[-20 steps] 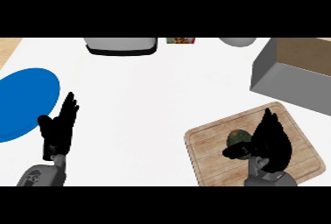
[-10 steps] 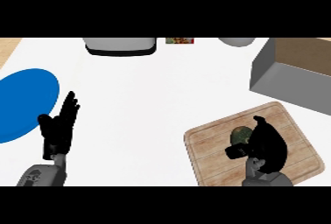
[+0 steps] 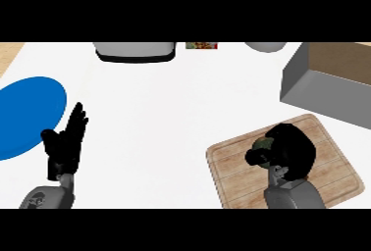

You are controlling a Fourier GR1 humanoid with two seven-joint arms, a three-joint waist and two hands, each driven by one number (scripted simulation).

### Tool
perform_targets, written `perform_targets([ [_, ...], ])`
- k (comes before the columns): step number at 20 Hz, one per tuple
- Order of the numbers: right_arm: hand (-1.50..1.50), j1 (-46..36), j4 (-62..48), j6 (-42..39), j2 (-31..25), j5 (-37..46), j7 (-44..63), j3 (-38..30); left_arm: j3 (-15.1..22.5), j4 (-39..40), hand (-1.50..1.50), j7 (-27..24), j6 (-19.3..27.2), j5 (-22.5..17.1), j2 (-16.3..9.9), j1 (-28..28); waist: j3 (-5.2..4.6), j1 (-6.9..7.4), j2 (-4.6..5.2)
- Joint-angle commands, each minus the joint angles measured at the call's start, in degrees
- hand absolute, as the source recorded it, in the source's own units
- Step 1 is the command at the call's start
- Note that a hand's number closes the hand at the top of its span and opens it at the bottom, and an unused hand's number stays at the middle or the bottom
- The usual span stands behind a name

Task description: Pick the squash from the cutting board and place it in the cardboard box

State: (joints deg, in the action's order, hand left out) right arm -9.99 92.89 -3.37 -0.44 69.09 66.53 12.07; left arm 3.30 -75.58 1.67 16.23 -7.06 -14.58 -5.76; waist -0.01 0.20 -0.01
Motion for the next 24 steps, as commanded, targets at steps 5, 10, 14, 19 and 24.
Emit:
perform_targets([
  [5, 1.50, 6.15, 4.69, -12.84, -7.05, -8.93, -24.36, 14.76, 0.20, -0.05, 0.00, 0.41, 0.47, 0.77, 0.94, -0.17, 0.00, 0.35, -0.27],
  [10, 1.50, 14.71, 15.24, -13.28, -17.67, -11.02, -38.46, 21.64, -0.18, 1.41, 0.00, -0.61, 2.00, 1.57, 1.86, 0.41, 0.01, -1.57, -0.34],
  [14, 1.50, 15.04, 30.61, -19.01, -25.76, -15.07, -40.72, 14.70, -0.71, 2.32, 0.00, -3.78, -0.27, 0.83, 1.83, 2.43, -0.04, -1.06, -0.22],
  [19, 1.50, 20.01, 44.02, -18.62, -28.26, -17.90, -41.68, 9.20, -2.68, 2.42, 0.00, -3.32, -2.20, 0.12, -0.08, 1.59, -0.02, -0.99, -0.17],
  [24, 1.50, 18.30, 54.38, -22.52, -25.90, -24.39, -37.83, 0.06, -0.52, 0.07, 0.00, -1.37, 0.36, 1.62, 2.64, 1.46, -0.02, -1.37, -0.30],
])
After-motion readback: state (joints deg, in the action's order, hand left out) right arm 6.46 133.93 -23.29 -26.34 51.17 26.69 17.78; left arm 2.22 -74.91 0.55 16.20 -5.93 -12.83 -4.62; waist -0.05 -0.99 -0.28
